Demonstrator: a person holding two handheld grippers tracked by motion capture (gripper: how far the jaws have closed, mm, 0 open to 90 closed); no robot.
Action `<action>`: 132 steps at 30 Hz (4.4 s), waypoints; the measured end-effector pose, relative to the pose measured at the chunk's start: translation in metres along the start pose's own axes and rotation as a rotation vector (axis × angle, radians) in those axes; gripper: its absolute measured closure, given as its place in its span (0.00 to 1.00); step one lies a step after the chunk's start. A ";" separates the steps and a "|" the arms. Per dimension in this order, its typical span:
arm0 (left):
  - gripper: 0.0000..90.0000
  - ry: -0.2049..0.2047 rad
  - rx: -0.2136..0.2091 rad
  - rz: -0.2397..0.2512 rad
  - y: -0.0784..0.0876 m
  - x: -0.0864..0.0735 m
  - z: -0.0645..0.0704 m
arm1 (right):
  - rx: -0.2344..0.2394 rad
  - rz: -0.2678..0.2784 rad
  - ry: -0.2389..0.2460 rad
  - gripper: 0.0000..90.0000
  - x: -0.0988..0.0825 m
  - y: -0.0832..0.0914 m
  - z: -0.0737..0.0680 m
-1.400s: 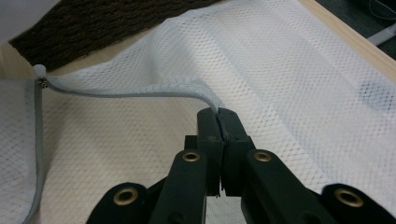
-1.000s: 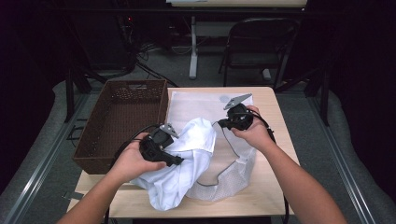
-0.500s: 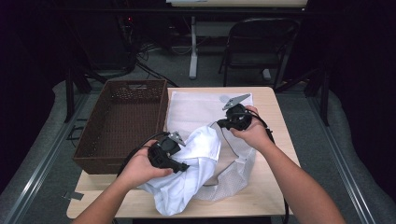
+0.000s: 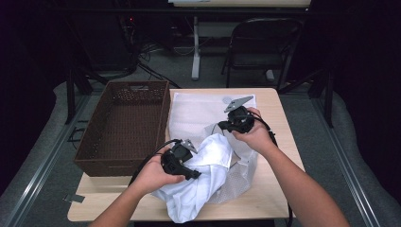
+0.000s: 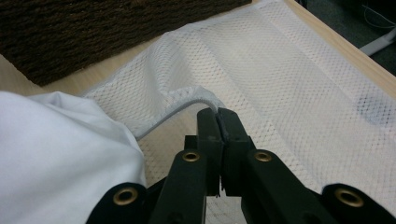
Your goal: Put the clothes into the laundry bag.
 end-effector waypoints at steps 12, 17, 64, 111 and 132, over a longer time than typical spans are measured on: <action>0.70 -0.029 -0.025 -0.006 -0.009 0.005 0.011 | -0.007 0.001 0.006 0.99 0.000 0.001 0.001; 0.70 -0.033 -0.023 -0.031 -0.014 0.005 0.013 | -0.006 0.004 0.010 0.99 0.000 0.002 0.001; 0.69 0.175 0.081 -0.009 -0.036 0.007 -0.025 | 0.022 0.085 0.093 0.99 -0.014 0.035 -0.037; 0.68 0.290 0.213 0.174 -0.051 0.036 -0.032 | 0.076 0.224 0.004 0.99 -0.020 0.047 -0.077; 0.59 0.321 0.292 0.189 -0.084 0.012 -0.046 | 0.053 0.129 0.039 0.99 -0.040 0.026 -0.083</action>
Point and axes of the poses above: each handheld gripper's, and its own axes: y roughly backward along the jaws, x roughly out of its top, z roughly to its right, the point moved 6 cm from there along -y, roughly forward along the jaws, and after that the axes turned 5 degrees about -x, right-handed, at the moved point
